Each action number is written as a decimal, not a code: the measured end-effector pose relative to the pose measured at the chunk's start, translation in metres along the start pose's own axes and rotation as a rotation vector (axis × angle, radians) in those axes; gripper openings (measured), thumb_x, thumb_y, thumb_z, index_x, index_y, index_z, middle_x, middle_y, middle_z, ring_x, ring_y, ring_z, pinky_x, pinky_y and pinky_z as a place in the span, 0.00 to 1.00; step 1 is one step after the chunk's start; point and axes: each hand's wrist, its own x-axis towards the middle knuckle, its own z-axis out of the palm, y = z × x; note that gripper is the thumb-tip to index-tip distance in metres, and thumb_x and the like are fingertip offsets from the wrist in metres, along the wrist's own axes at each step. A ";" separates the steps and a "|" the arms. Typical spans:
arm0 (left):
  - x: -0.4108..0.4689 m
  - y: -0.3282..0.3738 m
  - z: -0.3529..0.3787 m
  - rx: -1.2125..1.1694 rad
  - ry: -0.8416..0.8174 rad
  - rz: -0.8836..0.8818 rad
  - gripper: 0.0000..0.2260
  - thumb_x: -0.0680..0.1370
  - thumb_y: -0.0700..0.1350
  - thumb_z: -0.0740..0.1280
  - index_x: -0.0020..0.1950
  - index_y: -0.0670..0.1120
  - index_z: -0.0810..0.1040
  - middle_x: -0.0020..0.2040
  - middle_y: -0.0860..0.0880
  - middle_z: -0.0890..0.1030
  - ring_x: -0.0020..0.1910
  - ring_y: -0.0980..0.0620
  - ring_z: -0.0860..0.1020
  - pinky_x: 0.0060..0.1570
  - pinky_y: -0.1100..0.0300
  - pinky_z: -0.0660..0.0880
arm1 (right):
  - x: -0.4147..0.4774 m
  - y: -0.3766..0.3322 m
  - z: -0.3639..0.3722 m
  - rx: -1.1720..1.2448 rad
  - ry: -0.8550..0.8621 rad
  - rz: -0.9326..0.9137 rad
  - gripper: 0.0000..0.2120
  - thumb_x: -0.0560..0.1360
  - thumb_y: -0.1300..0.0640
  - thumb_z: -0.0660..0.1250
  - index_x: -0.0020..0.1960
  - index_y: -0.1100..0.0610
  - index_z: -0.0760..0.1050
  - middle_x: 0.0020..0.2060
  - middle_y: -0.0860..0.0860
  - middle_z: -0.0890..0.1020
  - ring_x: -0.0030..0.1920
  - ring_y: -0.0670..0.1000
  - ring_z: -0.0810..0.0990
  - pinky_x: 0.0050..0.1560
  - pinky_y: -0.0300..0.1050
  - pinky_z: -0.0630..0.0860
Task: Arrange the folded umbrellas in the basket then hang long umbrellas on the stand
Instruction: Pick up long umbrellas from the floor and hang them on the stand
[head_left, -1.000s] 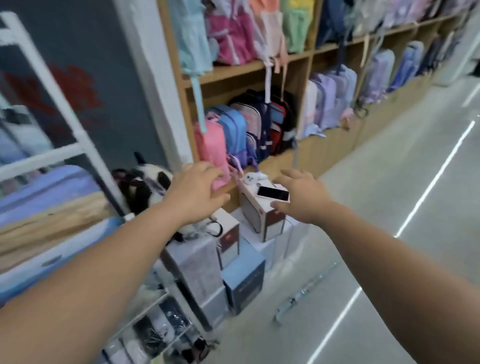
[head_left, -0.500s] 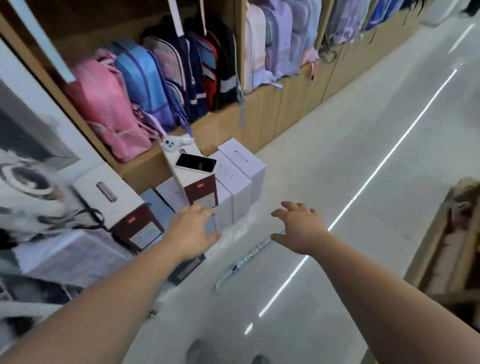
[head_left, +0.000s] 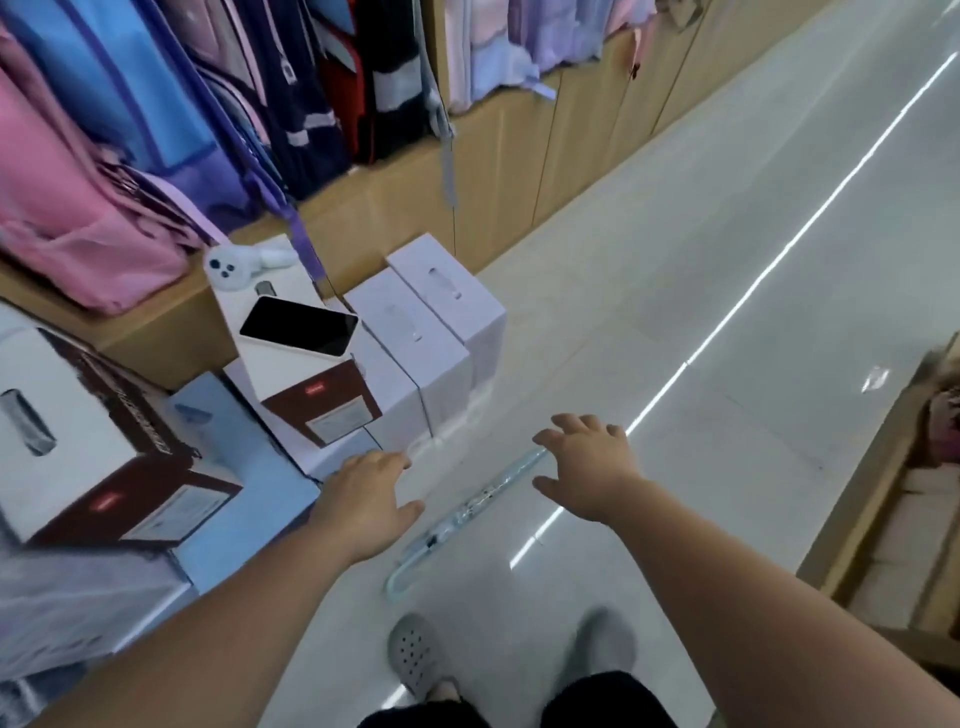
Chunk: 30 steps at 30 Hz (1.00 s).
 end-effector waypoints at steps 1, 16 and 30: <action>0.016 0.003 0.010 -0.014 -0.008 -0.017 0.28 0.77 0.62 0.65 0.74 0.52 0.68 0.72 0.50 0.71 0.70 0.46 0.69 0.67 0.51 0.69 | 0.017 0.009 0.010 -0.005 -0.021 -0.010 0.31 0.76 0.36 0.62 0.76 0.43 0.63 0.77 0.49 0.63 0.76 0.56 0.61 0.72 0.58 0.62; 0.290 -0.032 0.326 -0.136 -0.143 -0.185 0.32 0.75 0.60 0.69 0.76 0.52 0.65 0.72 0.48 0.70 0.69 0.44 0.69 0.64 0.50 0.71 | 0.307 0.088 0.316 -0.108 -0.200 -0.194 0.32 0.77 0.39 0.64 0.77 0.46 0.61 0.73 0.51 0.68 0.73 0.57 0.66 0.71 0.60 0.65; 0.416 -0.088 0.537 -0.084 -0.290 -0.243 0.29 0.70 0.56 0.74 0.68 0.51 0.71 0.61 0.48 0.74 0.57 0.46 0.76 0.55 0.53 0.76 | 0.454 0.086 0.529 -0.159 -0.205 -0.267 0.24 0.78 0.40 0.59 0.72 0.45 0.68 0.67 0.51 0.73 0.68 0.58 0.68 0.70 0.59 0.63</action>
